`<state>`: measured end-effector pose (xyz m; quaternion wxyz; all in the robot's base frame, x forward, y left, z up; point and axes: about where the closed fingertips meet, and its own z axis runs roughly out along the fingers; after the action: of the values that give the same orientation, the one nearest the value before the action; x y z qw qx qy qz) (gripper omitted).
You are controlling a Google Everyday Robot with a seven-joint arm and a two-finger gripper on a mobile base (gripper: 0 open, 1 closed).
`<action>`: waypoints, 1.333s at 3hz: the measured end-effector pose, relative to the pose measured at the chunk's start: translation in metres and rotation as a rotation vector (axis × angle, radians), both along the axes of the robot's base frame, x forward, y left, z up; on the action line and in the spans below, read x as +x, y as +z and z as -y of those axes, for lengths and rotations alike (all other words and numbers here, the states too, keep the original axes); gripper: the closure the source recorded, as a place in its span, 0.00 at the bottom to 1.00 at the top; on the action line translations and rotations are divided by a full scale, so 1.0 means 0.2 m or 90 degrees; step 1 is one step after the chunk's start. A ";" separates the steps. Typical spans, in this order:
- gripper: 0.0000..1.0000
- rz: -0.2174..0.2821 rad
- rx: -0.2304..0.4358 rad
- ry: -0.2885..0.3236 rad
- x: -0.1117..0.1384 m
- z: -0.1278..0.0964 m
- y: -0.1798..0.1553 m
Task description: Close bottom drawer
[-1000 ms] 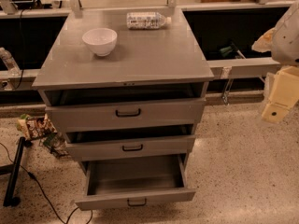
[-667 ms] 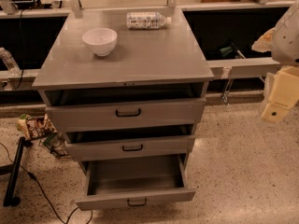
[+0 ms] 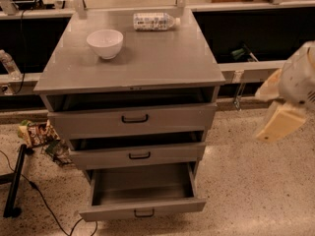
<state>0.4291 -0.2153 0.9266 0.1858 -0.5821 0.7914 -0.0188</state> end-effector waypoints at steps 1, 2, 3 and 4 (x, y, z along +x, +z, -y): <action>0.61 -0.009 0.019 0.003 -0.06 -0.04 -0.36; 0.82 -0.038 0.030 0.025 -0.14 -0.08 -0.75; 1.00 -0.060 0.031 0.029 -0.21 -0.09 -0.90; 1.00 -0.063 0.041 0.033 -0.21 -0.11 -0.92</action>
Offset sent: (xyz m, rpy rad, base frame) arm -0.0639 0.0233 -0.2797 0.0661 0.1805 0.0822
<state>0.3863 -0.1942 0.7418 0.1656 -0.5965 0.7843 0.0400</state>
